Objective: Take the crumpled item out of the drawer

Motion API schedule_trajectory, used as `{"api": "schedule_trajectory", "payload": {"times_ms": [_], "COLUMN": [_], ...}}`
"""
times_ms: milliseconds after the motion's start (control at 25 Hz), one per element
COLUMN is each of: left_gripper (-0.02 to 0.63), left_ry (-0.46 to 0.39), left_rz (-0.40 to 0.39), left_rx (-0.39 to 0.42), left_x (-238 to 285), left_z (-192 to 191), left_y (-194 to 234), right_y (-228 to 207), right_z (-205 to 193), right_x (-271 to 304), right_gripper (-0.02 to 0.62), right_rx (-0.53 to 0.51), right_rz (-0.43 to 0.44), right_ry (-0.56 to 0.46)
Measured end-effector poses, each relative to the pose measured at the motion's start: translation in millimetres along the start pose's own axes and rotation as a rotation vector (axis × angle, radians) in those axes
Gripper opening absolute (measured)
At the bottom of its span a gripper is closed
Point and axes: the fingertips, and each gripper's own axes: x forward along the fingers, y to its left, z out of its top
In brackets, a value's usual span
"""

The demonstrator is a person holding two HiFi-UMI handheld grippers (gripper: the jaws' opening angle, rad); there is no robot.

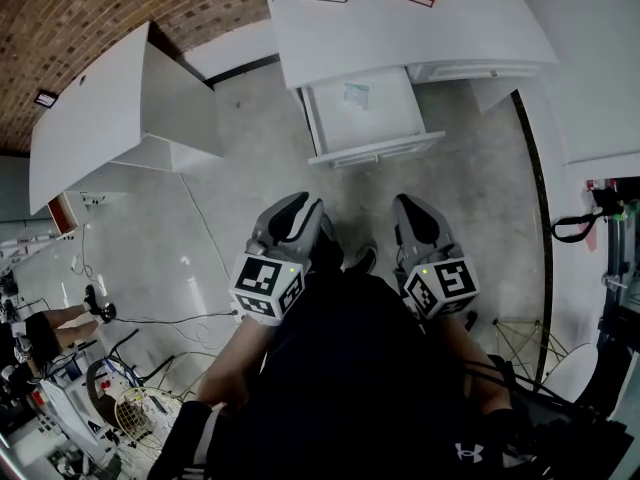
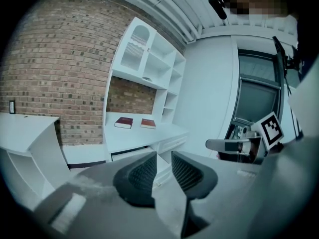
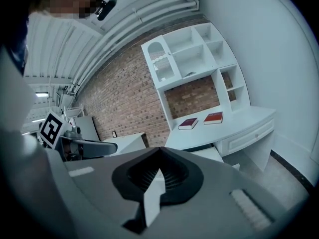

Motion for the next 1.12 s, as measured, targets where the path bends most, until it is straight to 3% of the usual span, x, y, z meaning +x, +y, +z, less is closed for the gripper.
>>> {"api": "schedule_trajectory", "payload": {"times_ms": [240, 600, 880, 1120], "left_gripper": [0.103, 0.103, 0.103, 0.103], "left_ry": [0.029, 0.069, 0.142, 0.23], "left_rz": [-0.027, -0.15, -0.204, -0.24], "left_rx": [-0.01, 0.05, 0.231, 0.387], "left_x": [38, 109, 164, 218], "left_z": [0, 25, 12, -29], "left_y": [37, 93, 136, 153], "right_y": [-27, -53, -61, -74], "right_z": [7, 39, 43, 32], "right_x": [33, 106, 139, 147], "right_gripper": [0.003, 0.003, 0.003, 0.003], "right_rx": [-0.017, -0.016, 0.007, 0.046], "right_rz": [-0.068, -0.188, -0.272, -0.311], "right_ry": [0.015, 0.037, 0.063, 0.096]}}
